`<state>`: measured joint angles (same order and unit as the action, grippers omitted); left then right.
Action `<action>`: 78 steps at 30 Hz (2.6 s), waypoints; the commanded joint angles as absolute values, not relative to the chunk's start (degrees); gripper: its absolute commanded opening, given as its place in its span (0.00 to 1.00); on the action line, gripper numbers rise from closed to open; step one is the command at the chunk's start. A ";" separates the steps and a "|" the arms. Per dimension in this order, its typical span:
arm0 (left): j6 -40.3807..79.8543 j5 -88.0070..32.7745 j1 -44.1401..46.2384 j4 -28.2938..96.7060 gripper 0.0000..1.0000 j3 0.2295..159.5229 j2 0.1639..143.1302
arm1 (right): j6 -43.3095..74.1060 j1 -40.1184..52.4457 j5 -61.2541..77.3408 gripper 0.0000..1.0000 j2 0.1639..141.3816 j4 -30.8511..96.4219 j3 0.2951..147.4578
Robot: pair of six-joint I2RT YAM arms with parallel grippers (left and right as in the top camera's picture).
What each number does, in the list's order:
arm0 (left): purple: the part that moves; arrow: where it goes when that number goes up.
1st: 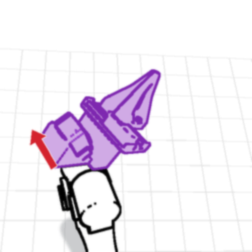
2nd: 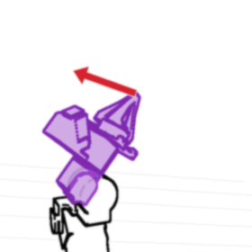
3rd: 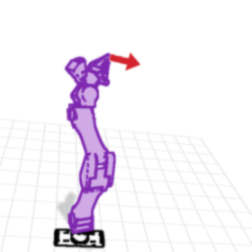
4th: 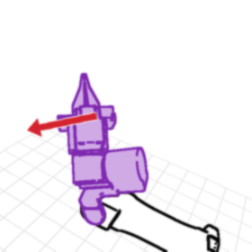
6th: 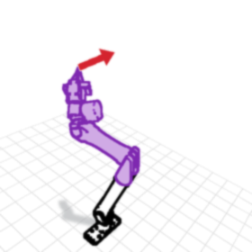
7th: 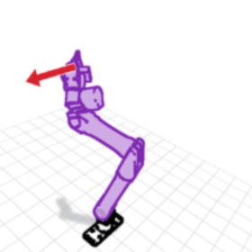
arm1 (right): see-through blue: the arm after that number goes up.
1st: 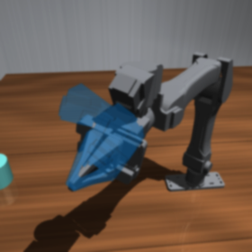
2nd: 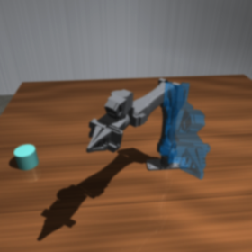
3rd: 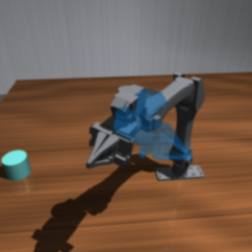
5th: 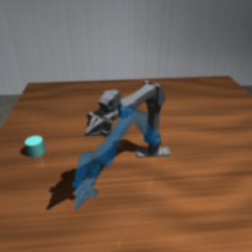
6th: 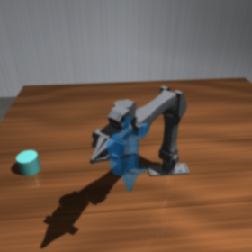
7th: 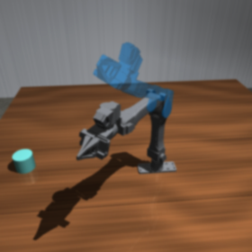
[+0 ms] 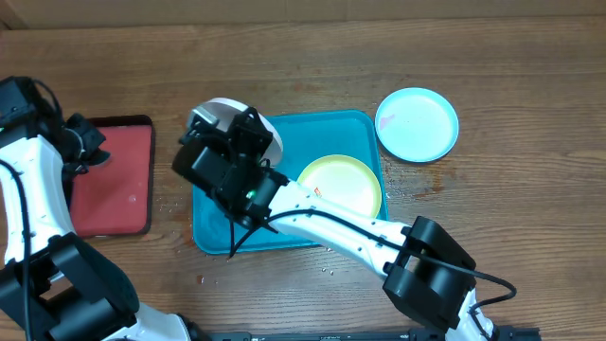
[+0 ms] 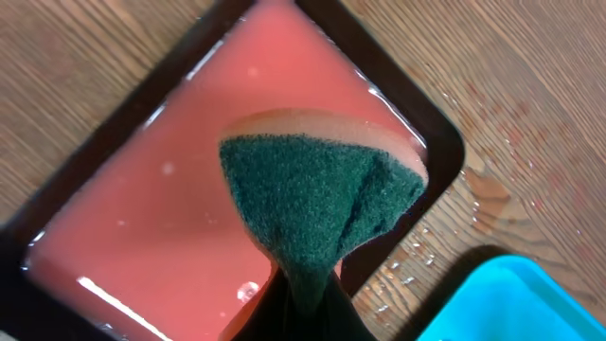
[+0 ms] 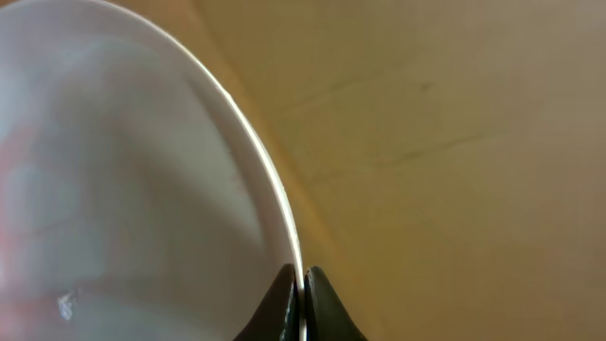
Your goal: Clean dirty plates on tray and stack at the side
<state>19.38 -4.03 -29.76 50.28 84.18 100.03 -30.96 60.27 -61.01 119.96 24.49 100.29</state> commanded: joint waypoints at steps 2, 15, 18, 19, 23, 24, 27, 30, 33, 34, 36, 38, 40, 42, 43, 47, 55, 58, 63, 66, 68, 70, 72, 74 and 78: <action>19.97 -4.10 -30.55 50.41 0.04 85.23 99.63 | -40.66 60.55 -67.75 0.04 117.64 21.15 102.08; 19.94 -4.10 -30.63 50.76 0.04 85.25 99.63 | -17.96 54.57 -65.17 0.04 117.34 24.99 102.08; 19.94 -4.12 -30.63 50.76 0.04 85.25 99.63 | -8.40 50.48 -56.69 0.03 114.61 33.21 102.10; 19.94 -4.12 -30.63 50.74 0.04 85.23 99.63 | -4.82 48.64 -50.19 0.03 112.77 36.80 102.26; 19.94 -4.56 -30.57 50.74 0.04 85.23 99.63 | 7.01 36.51 -20.49 0.04 104.68 47.42 103.72; 19.94 -4.54 -30.57 50.72 0.04 85.23 99.63 | 8.27 33.80 -16.51 0.04 103.57 48.71 103.72; 19.94 -4.54 -30.57 50.74 0.04 85.23 99.63 | 9.30 20.80 -2.20 0.04 101.78 54.96 103.66; 19.94 -4.58 -30.57 50.74 0.04 85.23 99.63 | 9.30 12.03 3.38 0.04 102.10 57.34 101.97; 19.94 -4.58 -30.57 50.74 0.04 85.23 99.63 | 9.32 4.58 6.57 0.04 102.41 57.28 98.94; 19.94 -4.58 -30.57 50.74 0.04 85.23 99.63 | 9.50 2.70 6.79 0.04 102.41 56.97 97.86; 19.94 -4.62 -30.57 50.74 0.04 85.23 99.63 | 9.69 -1.17 6.76 0.04 102.56 56.53 95.50; 19.97 -4.75 -30.57 50.72 0.04 85.23 99.63 | 9.69 -4.29 6.76 0.04 102.59 55.24 92.73; 19.94 -5.23 -30.52 50.70 0.04 85.23 99.63 | 9.69 -6.68 6.79 0.04 102.59 52.51 89.43; 19.94 -5.82 -30.35 50.68 0.04 85.25 99.63 | 9.69 -8.08 6.81 0.04 102.61 49.19 86.02; 19.94 -5.91 -30.24 50.68 0.04 85.23 99.63 | 9.69 -8.47 7.01 0.04 102.61 47.42 84.33; 19.94 -5.89 -30.06 50.70 0.04 85.23 99.63 | 10.83 -8.71 8.05 0.04 102.67 39.42 77.45; 19.94 -6.02 -29.98 50.70 0.04 85.23 99.63 | 15.05 -7.92 8.84 0.04 104.77 28.27 68.79; 19.94 -6.02 -29.98 50.72 0.04 85.25 99.63 | 15.07 -7.94 7.49 0.04 106.24 28.12 68.60; 19.94 -6.04 -29.98 50.74 0.04 85.25 99.63 | 15.07 -7.94 7.18 0.19 106.91 28.60 68.62; 19.94 -6.04 -29.98 50.74 0.04 85.25 99.63 | 15.05 -7.94 7.18 0.46 106.89 29.02 68.71; 19.94 -6.09 -29.98 50.76 0.04 85.23 99.63 | 15.07 -7.94 7.22 0.52 106.76 30.39 69.34; 19.84 -6.72 -29.98 50.74 0.04 85.23 99.63 | 15.05 -7.94 7.79 0.52 106.34 33.41 70.96; 19.27 -8.40 -29.98 50.72 0.04 85.23 99.63 | 14.55 -7.66 9.76 0.52 105.12 37.32 73.23; 19.22 -9.32 -29.98 50.70 0.04 85.23 99.63 | 11.88 -6.83 12.69 0.52 103.53 40.34 75.18; 18.13 -10.59 -29.93 50.74 0.04 85.23 99.63 | 1.10 -0.80 22.02 0.52 97.86 43.20 76.90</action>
<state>19.31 -8.23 -30.37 50.85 84.18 100.03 9.82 -5.50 13.69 104.09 42.89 74.32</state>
